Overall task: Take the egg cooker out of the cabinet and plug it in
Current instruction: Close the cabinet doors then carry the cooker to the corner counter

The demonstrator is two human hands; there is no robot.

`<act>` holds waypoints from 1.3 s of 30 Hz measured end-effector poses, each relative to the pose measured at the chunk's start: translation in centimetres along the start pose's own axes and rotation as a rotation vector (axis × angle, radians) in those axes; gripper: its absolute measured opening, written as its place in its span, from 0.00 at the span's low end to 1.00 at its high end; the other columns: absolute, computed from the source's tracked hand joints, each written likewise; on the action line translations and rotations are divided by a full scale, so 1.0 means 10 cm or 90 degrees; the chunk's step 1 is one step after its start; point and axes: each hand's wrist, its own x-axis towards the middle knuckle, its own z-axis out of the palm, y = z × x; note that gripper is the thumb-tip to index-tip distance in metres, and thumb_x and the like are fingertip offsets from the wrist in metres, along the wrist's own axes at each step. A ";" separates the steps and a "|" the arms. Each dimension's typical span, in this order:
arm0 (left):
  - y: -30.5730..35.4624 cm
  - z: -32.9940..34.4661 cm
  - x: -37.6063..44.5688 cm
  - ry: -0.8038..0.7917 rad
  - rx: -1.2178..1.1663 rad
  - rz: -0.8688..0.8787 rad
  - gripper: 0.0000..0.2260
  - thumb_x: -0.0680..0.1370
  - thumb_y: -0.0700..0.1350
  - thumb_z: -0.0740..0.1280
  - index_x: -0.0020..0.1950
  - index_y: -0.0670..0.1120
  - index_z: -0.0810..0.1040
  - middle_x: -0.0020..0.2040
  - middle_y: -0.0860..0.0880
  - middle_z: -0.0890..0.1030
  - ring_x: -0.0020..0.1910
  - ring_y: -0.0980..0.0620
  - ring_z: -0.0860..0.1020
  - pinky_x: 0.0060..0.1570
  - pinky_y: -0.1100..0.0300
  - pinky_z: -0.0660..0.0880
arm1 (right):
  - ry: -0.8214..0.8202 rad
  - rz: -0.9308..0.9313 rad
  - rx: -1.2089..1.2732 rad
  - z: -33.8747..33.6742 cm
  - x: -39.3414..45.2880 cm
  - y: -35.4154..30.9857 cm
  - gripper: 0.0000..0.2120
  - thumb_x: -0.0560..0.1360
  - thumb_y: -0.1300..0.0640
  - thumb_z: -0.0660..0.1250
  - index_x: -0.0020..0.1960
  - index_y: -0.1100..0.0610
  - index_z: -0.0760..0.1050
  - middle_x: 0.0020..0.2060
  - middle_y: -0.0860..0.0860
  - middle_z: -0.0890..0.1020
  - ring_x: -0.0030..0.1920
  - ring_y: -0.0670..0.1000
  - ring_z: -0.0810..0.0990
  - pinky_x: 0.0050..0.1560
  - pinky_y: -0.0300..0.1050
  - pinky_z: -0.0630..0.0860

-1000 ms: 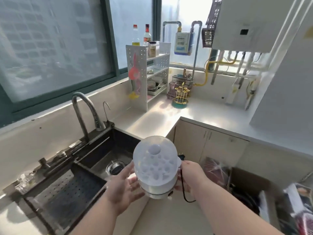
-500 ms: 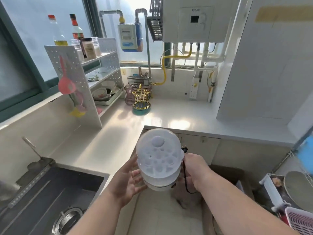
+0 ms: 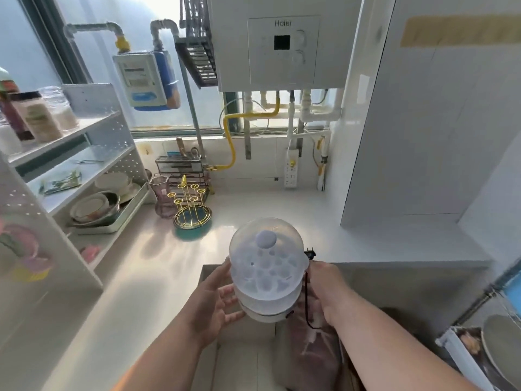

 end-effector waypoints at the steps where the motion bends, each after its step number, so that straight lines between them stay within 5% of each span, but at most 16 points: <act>1: 0.07 0.05 0.12 0.003 -0.002 0.006 0.37 0.64 0.69 0.80 0.68 0.51 0.83 0.63 0.41 0.87 0.62 0.42 0.86 0.58 0.40 0.81 | -0.007 -0.003 0.008 0.00 0.12 -0.07 0.18 0.71 0.44 0.72 0.48 0.60 0.81 0.42 0.56 0.76 0.43 0.55 0.72 0.46 0.54 0.70; 4: 0.19 0.18 0.60 0.003 -0.009 0.010 0.35 0.66 0.68 0.79 0.68 0.51 0.83 0.63 0.40 0.87 0.62 0.42 0.86 0.58 0.40 0.81 | -0.008 -0.012 0.025 -0.05 0.57 -0.28 0.15 0.71 0.46 0.75 0.45 0.59 0.80 0.44 0.69 0.82 0.41 0.57 0.76 0.56 0.67 0.83; 6: 0.26 0.28 0.86 0.007 -0.013 0.020 0.34 0.66 0.68 0.78 0.67 0.52 0.85 0.64 0.41 0.87 0.63 0.42 0.85 0.61 0.39 0.80 | -0.016 -0.007 0.011 -0.10 0.82 -0.42 0.19 0.71 0.45 0.74 0.46 0.63 0.81 0.44 0.64 0.83 0.42 0.58 0.78 0.57 0.72 0.82; 9: 0.36 0.47 1.28 0.019 -0.035 0.022 0.32 0.66 0.69 0.79 0.66 0.56 0.86 0.65 0.44 0.87 0.64 0.44 0.85 0.61 0.39 0.80 | -0.043 -0.002 0.012 -0.18 1.27 -0.70 0.20 0.73 0.46 0.75 0.49 0.64 0.82 0.43 0.57 0.81 0.41 0.58 0.80 0.41 0.57 0.85; 11: 0.40 0.56 1.53 0.029 -0.053 0.026 0.32 0.66 0.68 0.79 0.66 0.55 0.86 0.64 0.44 0.87 0.62 0.44 0.86 0.55 0.42 0.83 | -0.064 0.004 0.021 -0.20 1.50 -0.87 0.20 0.75 0.48 0.75 0.54 0.65 0.83 0.44 0.56 0.84 0.41 0.59 0.83 0.38 0.59 0.86; 18: 0.59 0.73 2.22 0.051 -0.074 0.018 0.30 0.67 0.69 0.78 0.65 0.58 0.86 0.64 0.46 0.87 0.62 0.45 0.86 0.59 0.42 0.83 | -0.090 0.037 0.009 -0.17 2.19 -1.26 0.20 0.77 0.49 0.74 0.58 0.64 0.83 0.45 0.56 0.84 0.44 0.59 0.82 0.51 0.65 0.86; 31: 0.73 0.42 3.89 0.009 -0.024 -0.086 0.32 0.70 0.64 0.77 0.70 0.49 0.83 0.66 0.42 0.86 0.67 0.41 0.83 0.67 0.37 0.79 | -0.028 0.102 0.056 0.20 3.50 -1.34 0.07 0.77 0.52 0.74 0.52 0.55 0.83 0.45 0.54 0.81 0.45 0.56 0.79 0.42 0.51 0.81; 39: 0.74 0.25 4.64 -0.009 -0.020 -0.157 0.32 0.70 0.64 0.76 0.70 0.50 0.83 0.66 0.43 0.86 0.65 0.42 0.84 0.68 0.36 0.78 | 0.034 0.153 0.071 0.46 4.09 -1.26 0.12 0.78 0.51 0.73 0.59 0.57 0.84 0.49 0.53 0.84 0.49 0.56 0.82 0.46 0.51 0.82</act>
